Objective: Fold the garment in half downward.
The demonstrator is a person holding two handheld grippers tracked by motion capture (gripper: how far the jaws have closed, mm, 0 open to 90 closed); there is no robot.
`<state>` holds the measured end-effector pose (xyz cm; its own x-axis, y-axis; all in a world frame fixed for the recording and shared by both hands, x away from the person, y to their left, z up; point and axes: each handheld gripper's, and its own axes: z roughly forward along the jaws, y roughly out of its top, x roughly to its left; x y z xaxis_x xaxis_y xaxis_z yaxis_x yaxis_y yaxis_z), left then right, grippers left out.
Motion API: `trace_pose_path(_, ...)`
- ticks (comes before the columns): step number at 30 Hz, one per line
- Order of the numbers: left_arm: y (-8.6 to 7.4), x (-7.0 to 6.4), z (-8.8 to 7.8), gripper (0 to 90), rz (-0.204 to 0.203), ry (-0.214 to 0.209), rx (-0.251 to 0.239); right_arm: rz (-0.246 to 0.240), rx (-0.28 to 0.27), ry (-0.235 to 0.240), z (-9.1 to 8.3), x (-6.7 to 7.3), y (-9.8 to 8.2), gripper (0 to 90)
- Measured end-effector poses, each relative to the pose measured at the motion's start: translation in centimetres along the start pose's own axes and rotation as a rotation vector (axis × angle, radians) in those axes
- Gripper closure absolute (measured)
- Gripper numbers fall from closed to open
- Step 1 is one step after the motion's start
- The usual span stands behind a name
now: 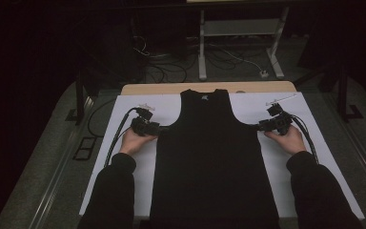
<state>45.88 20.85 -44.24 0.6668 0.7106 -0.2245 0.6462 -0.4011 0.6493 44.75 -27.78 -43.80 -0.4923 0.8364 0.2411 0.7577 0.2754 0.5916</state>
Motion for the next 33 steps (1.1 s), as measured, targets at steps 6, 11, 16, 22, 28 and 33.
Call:
trace_pose_path(6, 0.0, 0.0, 0.0, 45.7, -0.021, 0.03, -0.009, -0.005, -0.004, -0.001, 0.3, 0.2, 0.0, 53.0)
trace_pose_path(11, 0.1, -0.1, 0.0, 56.6, -0.034, 0.065, -0.001, -0.013, 0.004, -0.011, 0.7, 0.6, 0.1, 67.0)
trace_pose_path(16, 0.0, 0.0, 0.0, 70.9, -0.047, 0.071, 0.003, -0.021, 0.016, -0.017, 1.0, 0.8, 0.1, 81.1)
trace_pose_path(22, -0.6, 0.0, -0.3, 82.6, -0.051, 0.065, -0.012, -0.021, 0.025, -0.019, 0.6, 1.1, 0.1, 83.2)
trace_pose_path(28, -1.7, 0.4, -0.8, 85.3, -0.122, -0.008, -0.057, 0.016, 0.019, 0.022, -0.2, 1.4, 0.0, 83.6)
trace_pose_path(33, -2.3, 0.0, -1.2, 85.3, -0.117, -0.031, -0.071, 0.042, -0.016, 0.05, -0.8, 1.5, -0.3, 83.9)
